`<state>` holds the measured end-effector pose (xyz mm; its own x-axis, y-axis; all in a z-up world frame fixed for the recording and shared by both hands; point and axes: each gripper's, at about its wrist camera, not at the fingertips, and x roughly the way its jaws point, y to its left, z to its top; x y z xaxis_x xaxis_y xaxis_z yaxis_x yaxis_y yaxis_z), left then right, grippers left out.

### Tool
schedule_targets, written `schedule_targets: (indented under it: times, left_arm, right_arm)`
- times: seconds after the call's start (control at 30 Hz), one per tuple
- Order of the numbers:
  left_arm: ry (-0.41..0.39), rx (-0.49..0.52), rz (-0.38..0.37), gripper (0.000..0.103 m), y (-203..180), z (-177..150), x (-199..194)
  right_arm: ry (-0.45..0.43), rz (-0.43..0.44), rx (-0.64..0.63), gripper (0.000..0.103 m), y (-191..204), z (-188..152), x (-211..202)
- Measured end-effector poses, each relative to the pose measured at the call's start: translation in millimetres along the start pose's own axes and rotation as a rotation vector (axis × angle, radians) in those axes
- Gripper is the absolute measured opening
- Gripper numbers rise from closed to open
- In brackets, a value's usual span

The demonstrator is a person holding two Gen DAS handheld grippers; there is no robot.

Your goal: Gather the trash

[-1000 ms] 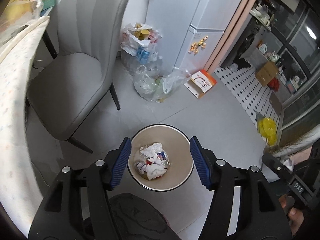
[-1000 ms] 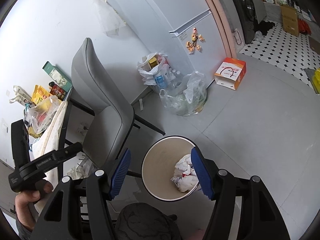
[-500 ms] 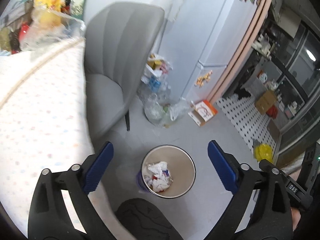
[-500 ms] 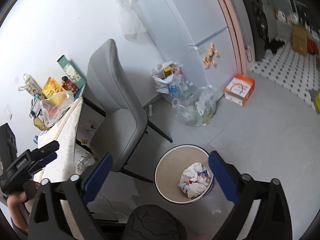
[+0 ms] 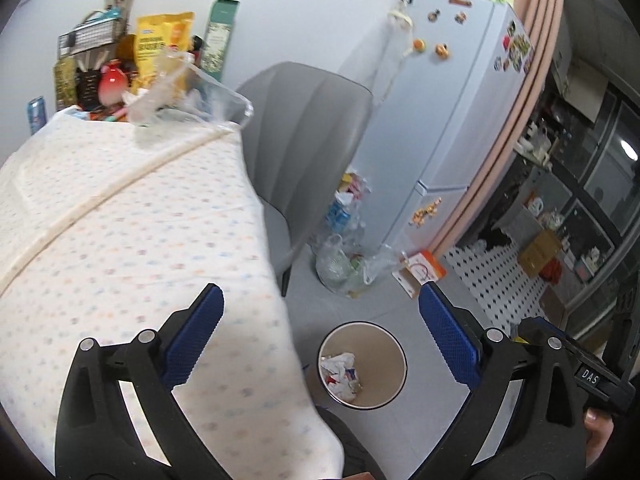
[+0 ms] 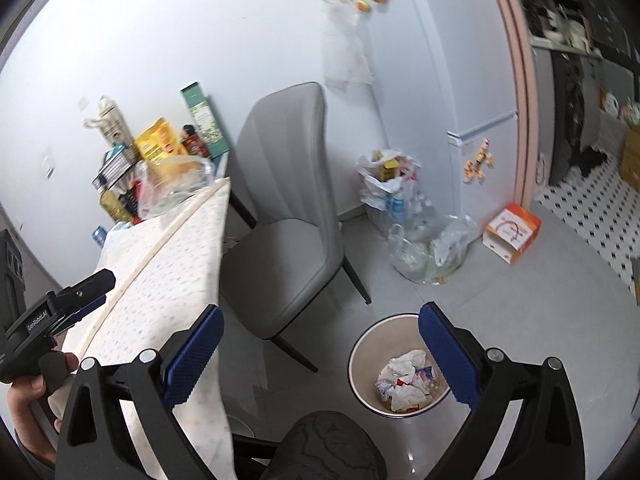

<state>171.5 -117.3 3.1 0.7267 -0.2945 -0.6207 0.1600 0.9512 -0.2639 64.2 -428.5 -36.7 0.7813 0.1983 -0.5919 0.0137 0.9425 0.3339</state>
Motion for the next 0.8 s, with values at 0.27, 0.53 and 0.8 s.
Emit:
schedule_targets:
  times: [0.27,0.53,0.8]
  left_arm:
    - [-0.076,-0.020,0.039,0.097,32.7,-3.5,-51.4]
    - [-0.145,-0.027,0.080,0.097,52.3,-11.1,-101.0]
    - [-0.200,-0.021,0.115,0.097,64.3,-21.0,-145.6]
  right_arm:
    - [-0.029,0.020,-0.076,0.095,48.4,2.4,-18.6]
    - [-0.058,0.050,-0.144,0.095,91.2,-4.7,-40.6]
    - [-0.096,0.086,-0.197,0.095,123.8,-10.5,-67.2]
